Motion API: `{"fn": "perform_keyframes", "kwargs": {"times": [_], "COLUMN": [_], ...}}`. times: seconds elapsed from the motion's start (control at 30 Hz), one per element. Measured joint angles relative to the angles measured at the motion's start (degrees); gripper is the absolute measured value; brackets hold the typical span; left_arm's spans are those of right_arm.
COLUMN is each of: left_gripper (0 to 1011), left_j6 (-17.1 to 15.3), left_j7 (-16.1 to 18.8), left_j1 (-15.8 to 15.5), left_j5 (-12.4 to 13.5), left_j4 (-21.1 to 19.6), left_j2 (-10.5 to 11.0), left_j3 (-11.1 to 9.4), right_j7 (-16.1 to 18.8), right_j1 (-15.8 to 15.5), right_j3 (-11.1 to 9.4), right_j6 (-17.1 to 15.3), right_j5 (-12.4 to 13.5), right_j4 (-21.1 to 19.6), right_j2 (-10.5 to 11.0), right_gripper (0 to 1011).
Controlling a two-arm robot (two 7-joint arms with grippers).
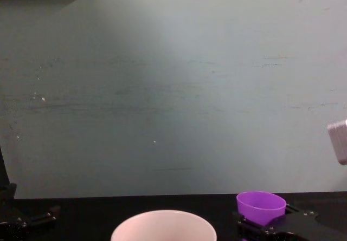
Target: Pick up the cup and pour the mung beans from the cup into the bowl.
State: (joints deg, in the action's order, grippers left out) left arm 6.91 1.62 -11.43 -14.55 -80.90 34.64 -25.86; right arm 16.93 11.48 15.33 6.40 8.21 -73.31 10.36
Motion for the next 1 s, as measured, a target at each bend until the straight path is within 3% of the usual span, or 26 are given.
{"fn": "perform_keyframes", "kwargs": {"times": [0.47,0.57,0.83,1.0], "left_gripper": [1000,1000,1000,1000], "left_j6": [0.00,0.00,0.00,0.00], "left_j7": [0.00,0.00,0.00,0.00], "left_j1": [0.00,0.00,0.00,0.00], "left_j5": [0.00,0.00,0.00,0.00], "left_j4": [0.00,0.00,0.00,0.00], "left_j2": [0.00,0.00,0.00,0.00], "left_j3": [0.00,0.00,0.00,0.00], "right_j7": [-0.45,-0.46,-0.42,-0.42], "right_j1": [0.27,0.22,-0.07,-0.09], "right_j3": [0.49,0.50,0.43,0.32], "right_j6": [0.40,0.43,0.69,0.77], "right_j5": [-0.19,-0.18,0.06,0.32], "right_j4": [1.03,1.16,1.29,1.26], "right_j2": [0.00,0.00,-0.03,-0.11], "right_gripper": [726,763,985,1000]}}
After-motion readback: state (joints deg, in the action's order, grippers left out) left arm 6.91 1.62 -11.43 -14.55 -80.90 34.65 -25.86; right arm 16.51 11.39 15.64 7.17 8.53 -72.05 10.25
